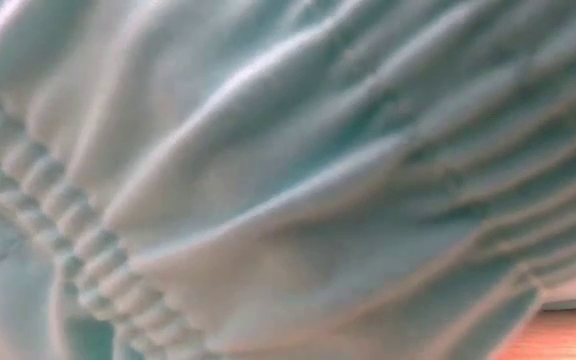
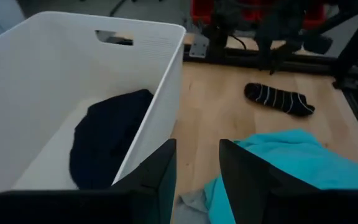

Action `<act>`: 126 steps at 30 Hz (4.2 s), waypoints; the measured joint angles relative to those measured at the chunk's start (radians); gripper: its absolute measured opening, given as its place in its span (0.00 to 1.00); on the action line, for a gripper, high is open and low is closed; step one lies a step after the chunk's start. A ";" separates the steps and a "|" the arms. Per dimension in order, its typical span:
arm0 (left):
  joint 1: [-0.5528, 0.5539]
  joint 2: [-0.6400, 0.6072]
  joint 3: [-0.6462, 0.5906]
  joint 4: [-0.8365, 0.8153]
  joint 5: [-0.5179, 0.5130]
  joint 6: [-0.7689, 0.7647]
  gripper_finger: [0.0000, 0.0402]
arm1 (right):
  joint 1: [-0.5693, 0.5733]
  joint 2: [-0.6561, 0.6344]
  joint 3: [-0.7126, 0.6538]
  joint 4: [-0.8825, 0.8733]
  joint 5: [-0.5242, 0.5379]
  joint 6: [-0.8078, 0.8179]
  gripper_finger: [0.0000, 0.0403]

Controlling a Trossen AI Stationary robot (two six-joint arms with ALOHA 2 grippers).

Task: Sort clothes
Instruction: Put the bottom black sock into the white laundry bin, then put the black sock into the white laundry bin

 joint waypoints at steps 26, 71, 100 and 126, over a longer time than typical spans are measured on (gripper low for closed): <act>0.050 -0.480 -0.623 0.116 -0.175 -0.217 0.30 | 0.019 0.143 -0.021 -0.050 0.020 0.149 0.01; 0.382 -0.247 -0.687 0.185 -0.154 -0.158 0.26 | -1.036 0.223 0.824 0.074 0.300 -1.266 0.29; 0.590 0.082 -0.687 0.369 -0.205 -0.277 0.45 | -0.556 -0.081 0.551 -0.365 0.308 -0.519 0.47; 0.587 -0.134 -0.523 0.195 -0.164 -0.120 0.00 | -0.186 0.033 -0.381 0.899 0.436 -0.297 0.45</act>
